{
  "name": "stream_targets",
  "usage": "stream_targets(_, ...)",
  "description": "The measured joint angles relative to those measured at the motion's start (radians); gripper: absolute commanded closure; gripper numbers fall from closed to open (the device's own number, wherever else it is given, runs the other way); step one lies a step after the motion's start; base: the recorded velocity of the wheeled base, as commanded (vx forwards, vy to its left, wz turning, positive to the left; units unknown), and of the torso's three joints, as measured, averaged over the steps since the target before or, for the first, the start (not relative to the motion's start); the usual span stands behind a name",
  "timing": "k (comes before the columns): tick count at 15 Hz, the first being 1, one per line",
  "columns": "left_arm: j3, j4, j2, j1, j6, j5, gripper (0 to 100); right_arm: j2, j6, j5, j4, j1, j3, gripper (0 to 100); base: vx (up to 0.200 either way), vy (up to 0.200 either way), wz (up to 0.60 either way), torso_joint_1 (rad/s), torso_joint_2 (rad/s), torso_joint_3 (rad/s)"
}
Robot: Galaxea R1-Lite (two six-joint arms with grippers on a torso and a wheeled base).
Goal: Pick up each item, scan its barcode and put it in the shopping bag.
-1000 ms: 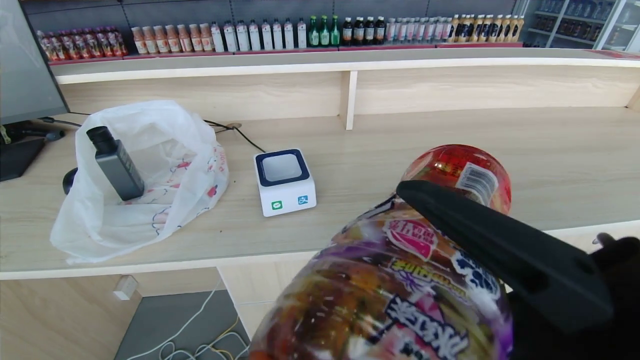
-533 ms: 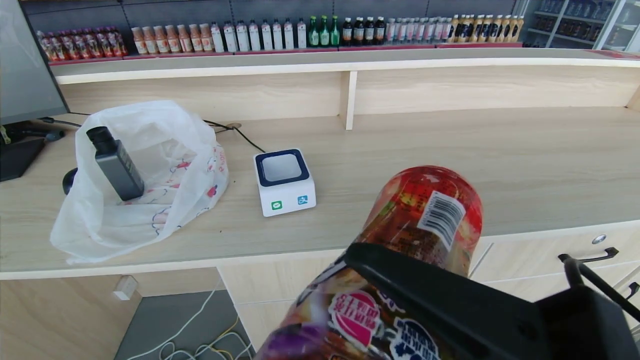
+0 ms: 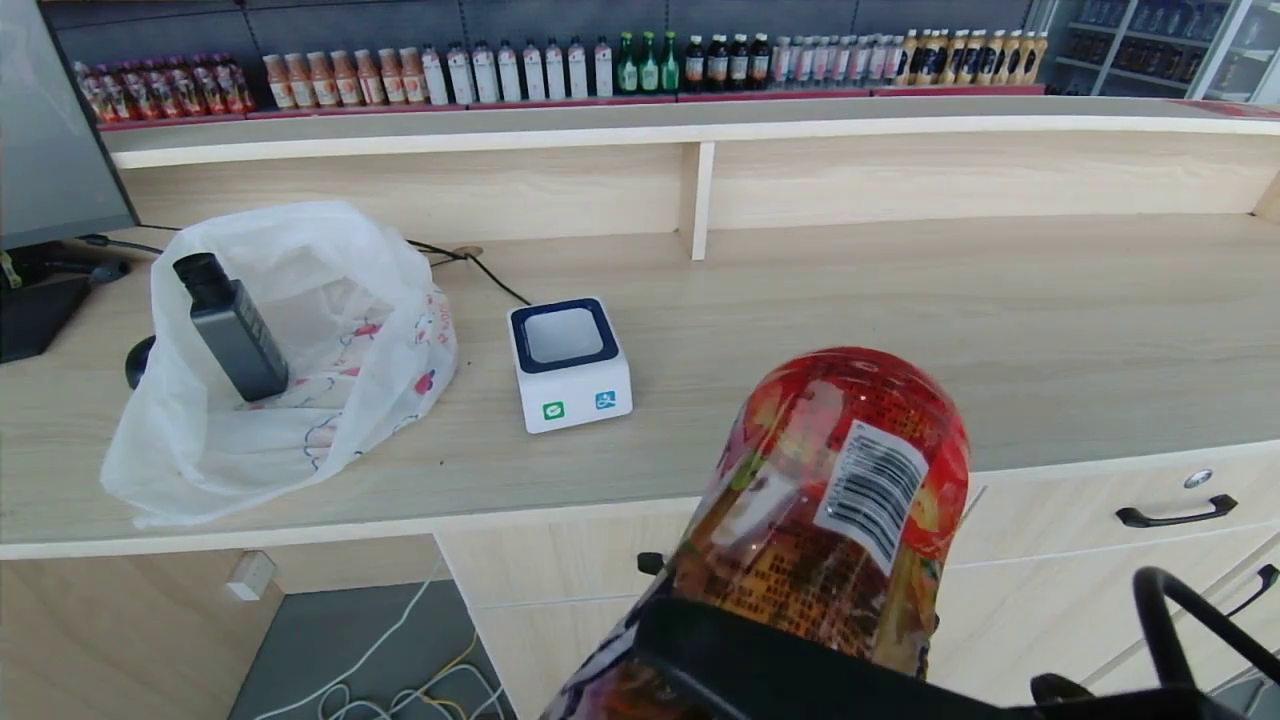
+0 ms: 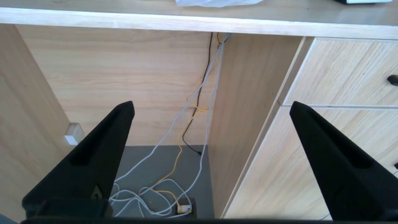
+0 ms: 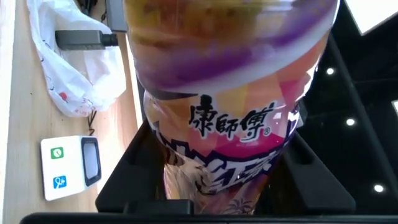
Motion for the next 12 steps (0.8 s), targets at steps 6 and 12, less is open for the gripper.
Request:
stream_targets(6,0.000,0.000,0.000,0.000,0.000,0.000,0,0.005,-0.156,-0.003,0.000,0.009,-0.028,100,0.000,0.000,0.00,0.000,0.00,0.000)
stream_targets(12,0.000,0.000,0.000,0.000,0.000,0.000,0,0.014,-0.196,-0.003,0.000,0.009,-0.053,100,0.000,0.000,0.00,0.000,0.00,0.000)
